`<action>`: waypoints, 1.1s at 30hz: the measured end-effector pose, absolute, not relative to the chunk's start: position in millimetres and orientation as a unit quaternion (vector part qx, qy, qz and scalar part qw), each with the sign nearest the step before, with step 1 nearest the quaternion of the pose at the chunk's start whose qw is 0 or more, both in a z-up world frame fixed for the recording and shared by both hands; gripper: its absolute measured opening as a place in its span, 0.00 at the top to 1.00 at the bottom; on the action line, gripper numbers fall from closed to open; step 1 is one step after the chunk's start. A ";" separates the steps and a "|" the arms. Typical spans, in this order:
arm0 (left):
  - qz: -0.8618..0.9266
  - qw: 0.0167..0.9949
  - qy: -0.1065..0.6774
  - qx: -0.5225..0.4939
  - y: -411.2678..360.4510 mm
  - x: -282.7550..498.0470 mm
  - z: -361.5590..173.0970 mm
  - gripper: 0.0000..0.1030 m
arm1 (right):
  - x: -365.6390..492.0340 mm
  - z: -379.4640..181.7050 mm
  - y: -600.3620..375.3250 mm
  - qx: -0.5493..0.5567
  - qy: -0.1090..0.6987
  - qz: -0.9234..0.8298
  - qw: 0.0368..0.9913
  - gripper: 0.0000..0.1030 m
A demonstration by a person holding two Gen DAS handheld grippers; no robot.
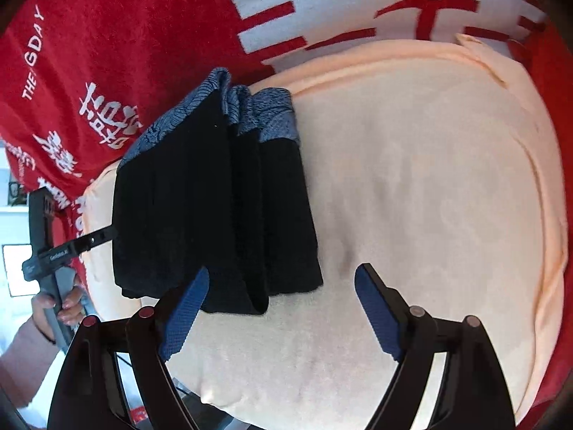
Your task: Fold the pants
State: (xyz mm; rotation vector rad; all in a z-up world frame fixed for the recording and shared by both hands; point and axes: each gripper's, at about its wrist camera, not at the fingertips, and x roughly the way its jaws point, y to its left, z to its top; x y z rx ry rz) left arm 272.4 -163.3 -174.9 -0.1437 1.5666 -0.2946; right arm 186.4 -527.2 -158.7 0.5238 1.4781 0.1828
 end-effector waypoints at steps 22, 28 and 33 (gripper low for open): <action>-0.221 0.683 0.684 -0.126 -182.1 294.8 -221.5 0.06 | 253.0 -228.5 -516.2 0.340 0.644 0.241 0.641 0.18; -0.221 0.709 0.661 -0.106 -192.6 281.1 -184.6 0.38 | 247.8 -213.2 -521.0 0.350 0.649 0.214 0.641 0.55; -0.223 0.720 0.648 -0.114 -192.7 266.4 -154.7 0.41 | 238.6 -188.5 -520.7 0.363 0.634 0.237 0.641 0.61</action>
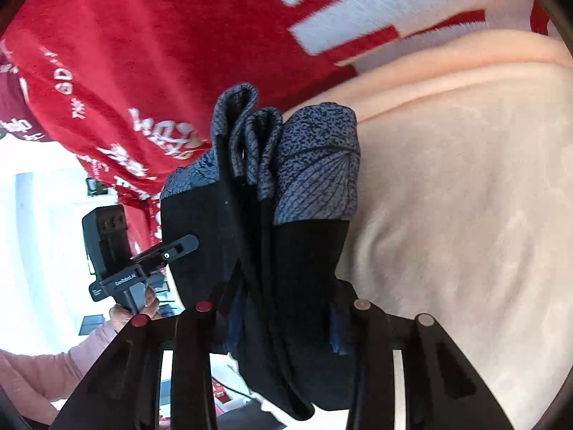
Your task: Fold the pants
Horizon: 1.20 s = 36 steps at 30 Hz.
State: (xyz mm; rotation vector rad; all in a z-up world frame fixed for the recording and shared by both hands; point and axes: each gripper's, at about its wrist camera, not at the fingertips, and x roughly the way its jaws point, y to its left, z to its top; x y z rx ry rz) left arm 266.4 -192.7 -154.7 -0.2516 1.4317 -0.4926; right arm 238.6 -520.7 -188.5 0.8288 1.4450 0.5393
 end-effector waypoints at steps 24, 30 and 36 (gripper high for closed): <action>-0.113 0.746 0.655 -0.052 -105.8 127.2 -173.5 0.00 | 94.3 -202.5 -459.8 0.386 0.644 0.195 0.630 0.49; -0.104 0.764 0.637 -0.007 -117.4 113.3 -154.2 0.00 | 89.1 -180.5 -456.2 0.328 0.660 0.143 0.660 0.41; -0.079 0.818 0.570 0.008 -107.4 82.1 -86.2 0.00 | 63.7 -121.5 -447.8 0.239 0.644 0.063 0.724 0.22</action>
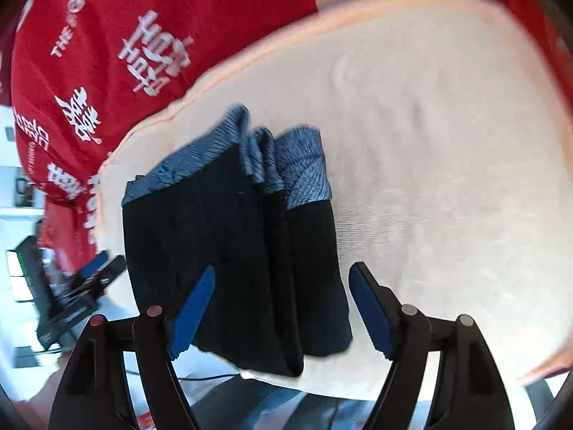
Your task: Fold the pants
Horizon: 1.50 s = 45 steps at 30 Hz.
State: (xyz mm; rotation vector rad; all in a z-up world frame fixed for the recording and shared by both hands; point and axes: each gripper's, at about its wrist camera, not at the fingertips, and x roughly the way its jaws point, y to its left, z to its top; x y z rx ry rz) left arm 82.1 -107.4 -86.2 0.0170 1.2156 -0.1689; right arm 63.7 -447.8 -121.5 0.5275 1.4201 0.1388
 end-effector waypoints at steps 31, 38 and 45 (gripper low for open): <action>-0.110 0.861 0.494 0.046 -93.5 -25.8 82.8 0.00 | -13.4 88.1 -307.6 0.080 0.571 0.017 0.817 0.01; -0.084 0.863 0.496 0.036 -133.4 -19.2 94.2 0.00 | -9.6 97.2 -328.1 0.069 0.569 0.043 0.819 0.01; -0.077 0.846 0.521 0.084 -182.2 -21.5 82.6 0.00 | -5.1 82.1 -360.8 0.094 0.609 0.048 0.787 0.01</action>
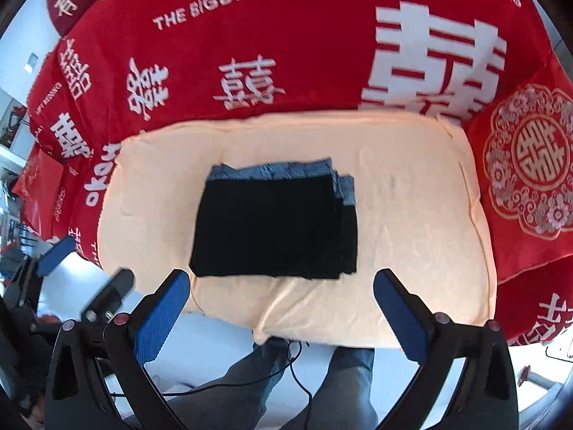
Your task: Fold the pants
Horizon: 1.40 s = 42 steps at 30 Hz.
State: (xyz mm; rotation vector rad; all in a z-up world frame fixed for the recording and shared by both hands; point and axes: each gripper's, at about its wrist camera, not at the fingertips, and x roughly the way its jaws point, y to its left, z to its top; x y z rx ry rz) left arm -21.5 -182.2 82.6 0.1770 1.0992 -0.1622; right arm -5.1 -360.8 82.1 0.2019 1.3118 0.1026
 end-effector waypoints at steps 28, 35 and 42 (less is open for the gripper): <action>-0.035 0.807 0.581 0.106 -180.7 -24.1 65.1 0.00 | -9.9 61.6 -374.3 0.098 0.646 0.020 0.757 0.01; -0.026 0.802 0.588 0.098 -175.7 -22.1 61.3 0.00 | -10.7 57.4 -365.9 0.078 0.650 0.024 0.756 0.01; -0.036 0.795 0.597 0.101 -178.4 -21.1 55.2 0.00 | -15.2 50.5 -367.1 0.074 0.657 0.015 0.750 0.01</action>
